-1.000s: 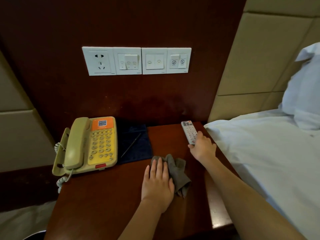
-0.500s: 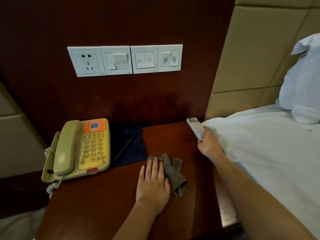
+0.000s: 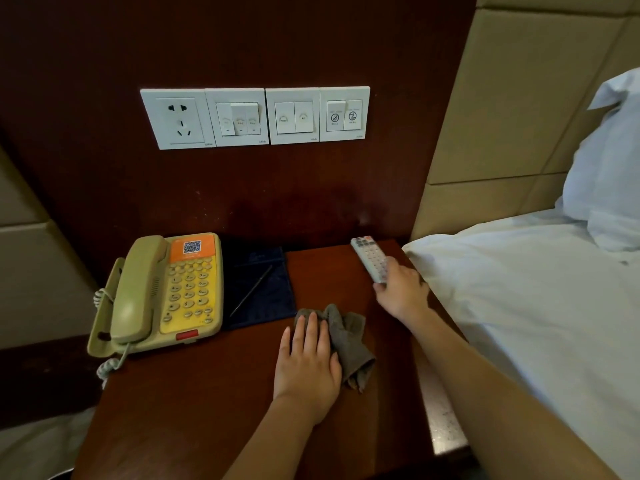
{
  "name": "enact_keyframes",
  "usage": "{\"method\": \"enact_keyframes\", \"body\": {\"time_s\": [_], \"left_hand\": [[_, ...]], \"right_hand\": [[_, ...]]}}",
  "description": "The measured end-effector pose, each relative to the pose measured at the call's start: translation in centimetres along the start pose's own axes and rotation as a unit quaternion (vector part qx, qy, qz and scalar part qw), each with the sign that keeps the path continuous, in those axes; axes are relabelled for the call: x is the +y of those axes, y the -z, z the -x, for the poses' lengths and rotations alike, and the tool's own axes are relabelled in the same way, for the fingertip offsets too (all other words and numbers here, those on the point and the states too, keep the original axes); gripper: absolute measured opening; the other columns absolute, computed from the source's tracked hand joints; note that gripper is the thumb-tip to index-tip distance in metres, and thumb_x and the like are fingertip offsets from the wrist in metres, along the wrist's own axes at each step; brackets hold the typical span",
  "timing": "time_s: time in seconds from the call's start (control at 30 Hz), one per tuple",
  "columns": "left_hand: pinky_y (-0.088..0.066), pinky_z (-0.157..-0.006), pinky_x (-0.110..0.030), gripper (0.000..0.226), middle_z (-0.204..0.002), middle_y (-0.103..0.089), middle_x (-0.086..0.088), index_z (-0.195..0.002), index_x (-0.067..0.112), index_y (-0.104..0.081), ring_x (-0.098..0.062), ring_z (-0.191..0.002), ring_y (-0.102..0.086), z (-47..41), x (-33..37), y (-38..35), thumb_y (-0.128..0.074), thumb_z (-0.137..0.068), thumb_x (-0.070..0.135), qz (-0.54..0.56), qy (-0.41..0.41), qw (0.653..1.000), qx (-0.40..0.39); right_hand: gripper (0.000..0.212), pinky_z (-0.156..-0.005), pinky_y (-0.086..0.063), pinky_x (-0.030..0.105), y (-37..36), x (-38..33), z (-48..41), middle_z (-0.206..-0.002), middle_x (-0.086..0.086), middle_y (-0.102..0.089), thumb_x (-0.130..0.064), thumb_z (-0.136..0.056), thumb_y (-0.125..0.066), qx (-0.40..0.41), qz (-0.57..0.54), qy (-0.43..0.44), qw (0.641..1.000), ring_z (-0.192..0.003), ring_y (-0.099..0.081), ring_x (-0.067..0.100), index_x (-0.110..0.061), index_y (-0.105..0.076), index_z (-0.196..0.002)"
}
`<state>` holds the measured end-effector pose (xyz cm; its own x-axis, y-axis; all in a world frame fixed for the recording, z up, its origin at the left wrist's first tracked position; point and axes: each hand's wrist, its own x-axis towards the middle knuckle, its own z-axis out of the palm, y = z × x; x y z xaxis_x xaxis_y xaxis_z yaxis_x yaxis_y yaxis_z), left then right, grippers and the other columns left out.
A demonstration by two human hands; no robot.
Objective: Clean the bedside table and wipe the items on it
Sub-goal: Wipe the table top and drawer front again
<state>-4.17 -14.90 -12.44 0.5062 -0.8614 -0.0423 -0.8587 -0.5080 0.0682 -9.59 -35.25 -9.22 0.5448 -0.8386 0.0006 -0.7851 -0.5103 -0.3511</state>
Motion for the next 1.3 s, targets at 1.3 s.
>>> {"method": "enact_keyframes", "body": {"time_s": [1.3], "left_hand": [[0.005,-0.119,-0.040,0.058,-0.160,0.011,-0.005,-0.152,0.011,0.006,-0.020,-0.147,0.012,5.6,8.2,2.7,-0.011,-0.103,0.038,-0.018,-0.027,0.997,-0.069]], "right_hand": [[0.046,-0.115,-0.022,0.042,5.6,6.0,15.7,-0.153,0.008,-0.029,-0.031,-0.102,-0.032,-0.030,0.126,0.203,0.971,-0.141,-0.027,0.025,-0.014,-0.033,-0.144]]}}
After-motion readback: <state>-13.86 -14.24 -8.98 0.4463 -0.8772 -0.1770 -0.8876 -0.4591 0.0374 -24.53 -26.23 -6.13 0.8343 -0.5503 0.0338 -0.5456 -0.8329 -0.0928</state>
